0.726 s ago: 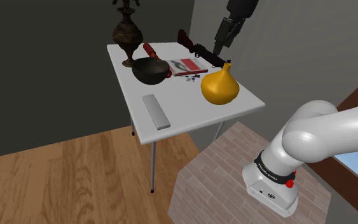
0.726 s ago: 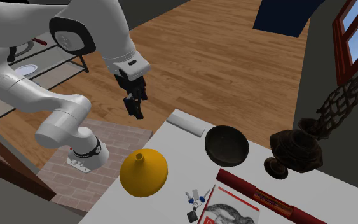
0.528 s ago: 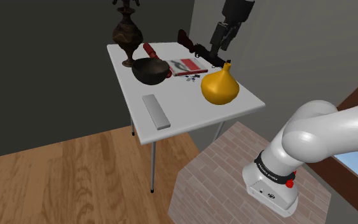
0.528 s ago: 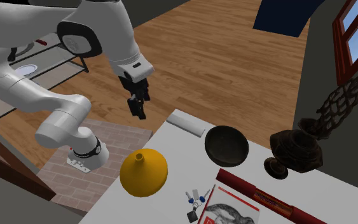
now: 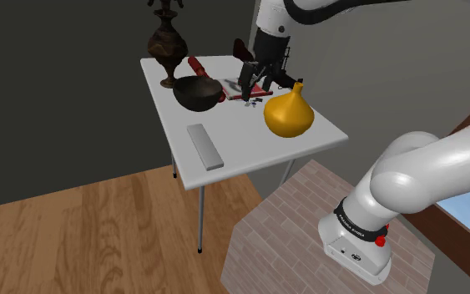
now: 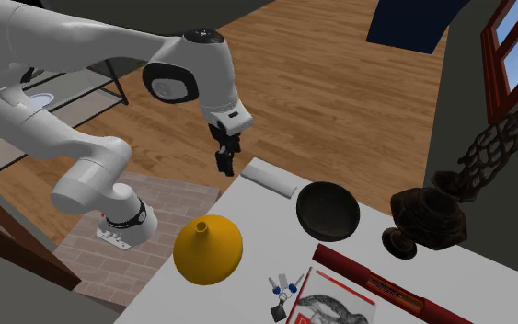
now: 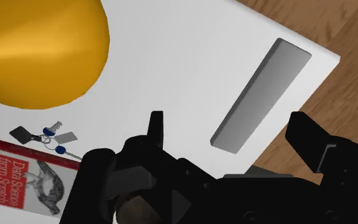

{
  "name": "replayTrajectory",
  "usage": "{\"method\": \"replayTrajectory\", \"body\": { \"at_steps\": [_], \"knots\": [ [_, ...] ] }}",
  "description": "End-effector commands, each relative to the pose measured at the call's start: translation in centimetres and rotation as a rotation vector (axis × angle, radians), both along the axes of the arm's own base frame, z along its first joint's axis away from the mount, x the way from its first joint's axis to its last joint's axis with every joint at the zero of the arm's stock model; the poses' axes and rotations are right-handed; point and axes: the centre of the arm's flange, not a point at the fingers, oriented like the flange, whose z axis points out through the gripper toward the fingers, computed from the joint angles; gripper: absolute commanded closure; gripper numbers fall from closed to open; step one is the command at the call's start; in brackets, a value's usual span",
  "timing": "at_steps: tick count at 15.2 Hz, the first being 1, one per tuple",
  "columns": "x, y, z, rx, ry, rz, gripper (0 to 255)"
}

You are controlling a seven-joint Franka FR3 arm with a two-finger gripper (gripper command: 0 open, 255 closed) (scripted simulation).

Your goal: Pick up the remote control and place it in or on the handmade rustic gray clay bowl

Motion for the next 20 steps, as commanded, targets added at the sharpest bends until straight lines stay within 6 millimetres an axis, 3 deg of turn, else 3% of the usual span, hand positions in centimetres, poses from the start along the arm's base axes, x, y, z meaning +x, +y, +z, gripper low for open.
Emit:
{"method": "replayTrajectory", "body": {
  "at_steps": [1, 14, 20],
  "knots": [
    [1.3, 1.6, -2.0, 0.004, 0.012, -0.031, 0],
    [9.3, 10.6, -14.7, 0.020, 0.095, -0.215, 0],
    [9.3, 10.7, -17.9, 0.020, 0.095, -0.215, 0]
  ]
}}
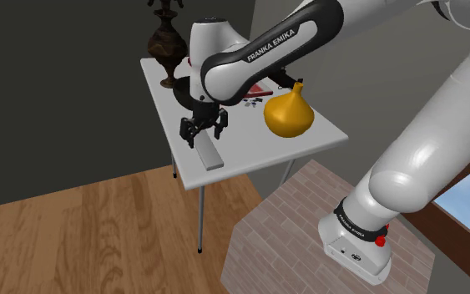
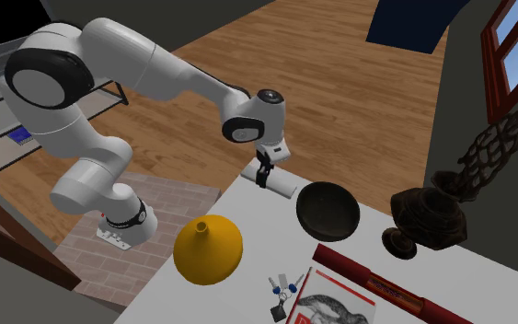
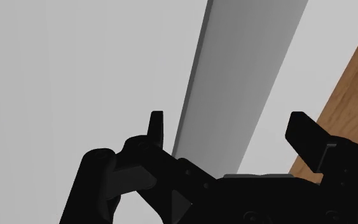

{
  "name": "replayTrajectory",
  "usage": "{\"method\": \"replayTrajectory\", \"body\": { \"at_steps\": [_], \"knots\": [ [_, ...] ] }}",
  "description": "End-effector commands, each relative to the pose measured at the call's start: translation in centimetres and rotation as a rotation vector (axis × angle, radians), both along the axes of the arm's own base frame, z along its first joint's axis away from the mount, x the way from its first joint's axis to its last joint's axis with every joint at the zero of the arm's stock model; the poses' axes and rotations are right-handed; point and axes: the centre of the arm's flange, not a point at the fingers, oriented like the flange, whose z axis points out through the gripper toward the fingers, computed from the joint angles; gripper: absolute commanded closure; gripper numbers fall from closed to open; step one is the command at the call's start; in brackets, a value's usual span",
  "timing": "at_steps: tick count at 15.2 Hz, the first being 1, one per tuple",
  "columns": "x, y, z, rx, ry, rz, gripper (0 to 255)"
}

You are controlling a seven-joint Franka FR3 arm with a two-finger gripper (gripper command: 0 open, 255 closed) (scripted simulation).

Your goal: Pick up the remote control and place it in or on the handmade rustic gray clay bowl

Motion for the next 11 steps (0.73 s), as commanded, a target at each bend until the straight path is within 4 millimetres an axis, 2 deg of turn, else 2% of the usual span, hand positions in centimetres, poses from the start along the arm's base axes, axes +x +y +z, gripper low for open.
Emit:
{"method": "replayTrajectory", "body": {
  "at_steps": [1, 10, 11],
  "knots": [
    [-0.03, -0.08, -1.00, 0.000, 0.000, 0.000, 0],
    [-0.04, -0.08, -1.30, 0.000, 0.000, 0.000, 0],
    [-0.04, -0.08, -1.30, 0.000, 0.000, 0.000, 255]
  ]
}}
